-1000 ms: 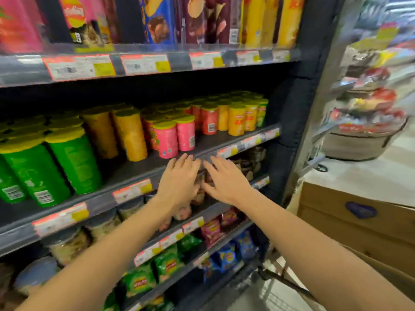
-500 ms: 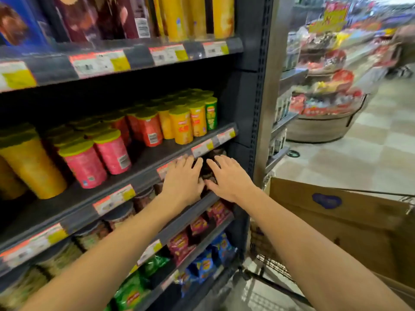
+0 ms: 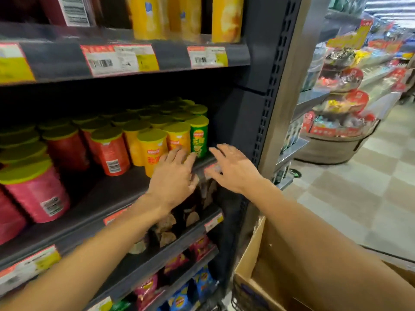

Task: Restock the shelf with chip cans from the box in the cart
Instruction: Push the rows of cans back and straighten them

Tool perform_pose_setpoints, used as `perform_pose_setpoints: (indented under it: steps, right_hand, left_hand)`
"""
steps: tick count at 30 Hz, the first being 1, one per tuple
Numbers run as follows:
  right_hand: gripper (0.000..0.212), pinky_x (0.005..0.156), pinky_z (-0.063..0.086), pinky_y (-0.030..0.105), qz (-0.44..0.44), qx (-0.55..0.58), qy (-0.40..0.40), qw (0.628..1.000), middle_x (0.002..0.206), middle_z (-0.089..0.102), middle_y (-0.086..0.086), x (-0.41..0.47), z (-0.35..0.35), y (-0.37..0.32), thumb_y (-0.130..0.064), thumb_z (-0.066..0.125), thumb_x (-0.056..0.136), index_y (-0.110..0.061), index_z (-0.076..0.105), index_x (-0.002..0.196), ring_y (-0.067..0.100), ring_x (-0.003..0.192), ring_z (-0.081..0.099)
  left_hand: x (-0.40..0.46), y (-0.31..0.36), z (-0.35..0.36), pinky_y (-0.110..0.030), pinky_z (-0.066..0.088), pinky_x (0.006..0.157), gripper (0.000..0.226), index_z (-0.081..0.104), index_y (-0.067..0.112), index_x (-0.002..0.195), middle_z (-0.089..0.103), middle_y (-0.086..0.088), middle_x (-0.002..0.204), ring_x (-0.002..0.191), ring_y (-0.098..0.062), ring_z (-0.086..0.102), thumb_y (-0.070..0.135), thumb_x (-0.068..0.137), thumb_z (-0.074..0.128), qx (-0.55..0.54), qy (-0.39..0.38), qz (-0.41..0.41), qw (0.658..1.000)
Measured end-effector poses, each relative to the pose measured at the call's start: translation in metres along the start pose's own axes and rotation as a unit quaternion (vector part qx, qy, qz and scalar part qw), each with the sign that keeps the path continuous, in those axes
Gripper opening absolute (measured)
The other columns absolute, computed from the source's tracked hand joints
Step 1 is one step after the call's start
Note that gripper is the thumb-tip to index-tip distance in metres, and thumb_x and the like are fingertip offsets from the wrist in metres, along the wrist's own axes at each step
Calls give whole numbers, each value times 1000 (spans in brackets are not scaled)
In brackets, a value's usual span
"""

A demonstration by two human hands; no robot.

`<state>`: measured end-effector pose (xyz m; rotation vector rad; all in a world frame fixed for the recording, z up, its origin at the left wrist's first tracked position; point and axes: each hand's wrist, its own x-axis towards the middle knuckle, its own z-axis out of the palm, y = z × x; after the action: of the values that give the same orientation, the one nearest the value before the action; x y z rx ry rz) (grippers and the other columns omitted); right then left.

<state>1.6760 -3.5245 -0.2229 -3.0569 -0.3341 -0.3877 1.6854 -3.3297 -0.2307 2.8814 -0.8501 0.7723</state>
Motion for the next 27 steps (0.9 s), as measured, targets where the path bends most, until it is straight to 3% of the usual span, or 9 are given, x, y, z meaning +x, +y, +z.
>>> perform_pose_setpoints:
  steps: [3, 7, 14, 20, 27]
  right_hand:
    - [68, 121, 15, 38, -4, 2, -9, 1000, 163, 19, 9, 27, -13, 24, -51, 39, 102, -16, 19, 157, 26, 151, 13]
    - [69, 119, 23, 39, -22, -1, 2, 1000, 159, 23, 11, 59, -28, 48, -44, 48, 101, -13, 21, 156, 28, 148, 18]
    - [69, 107, 40, 45, -63, -14, 1, 998, 155, 28, 18, 94, -30, 53, -18, 62, 89, -6, 31, 149, 36, 139, 29]
    - [70, 101, 43, 49, -61, 21, -2, 998, 142, 36, 20, 124, -42, 54, 2, 60, 83, -3, 31, 147, 41, 127, 40]
    - [69, 114, 26, 41, -67, 47, -27, 996, 155, 24, 23, 141, -48, 58, 9, 47, 90, -6, 23, 153, 41, 141, 29]
  left_hand:
    - [34, -3, -2, -42, 50, 81, 47, 63, 8, 120, 63, -13, 112, 106, -34, 58, 36, 82, 57, 13, 33, 11, 999]
    - [74, 11, -12, -41, 47, 76, 45, 65, 9, 108, 63, -10, 94, 89, -33, 60, 39, 88, 39, 29, 64, 11, 997]
    - [107, 27, -25, -43, 45, 75, 26, 64, 10, 89, 61, -12, 87, 85, -35, 60, 33, 88, 53, 71, 111, -13, 991]
    - [132, 14, -31, -41, 37, 98, 36, 65, 15, 114, 58, -11, 122, 116, -35, 51, 41, 92, 54, 27, -7, -135, 990]
    - [160, 17, -23, -35, 48, 80, 48, 61, 20, 125, 63, -10, 119, 105, -31, 61, 54, 93, 51, 53, -116, -181, 975]
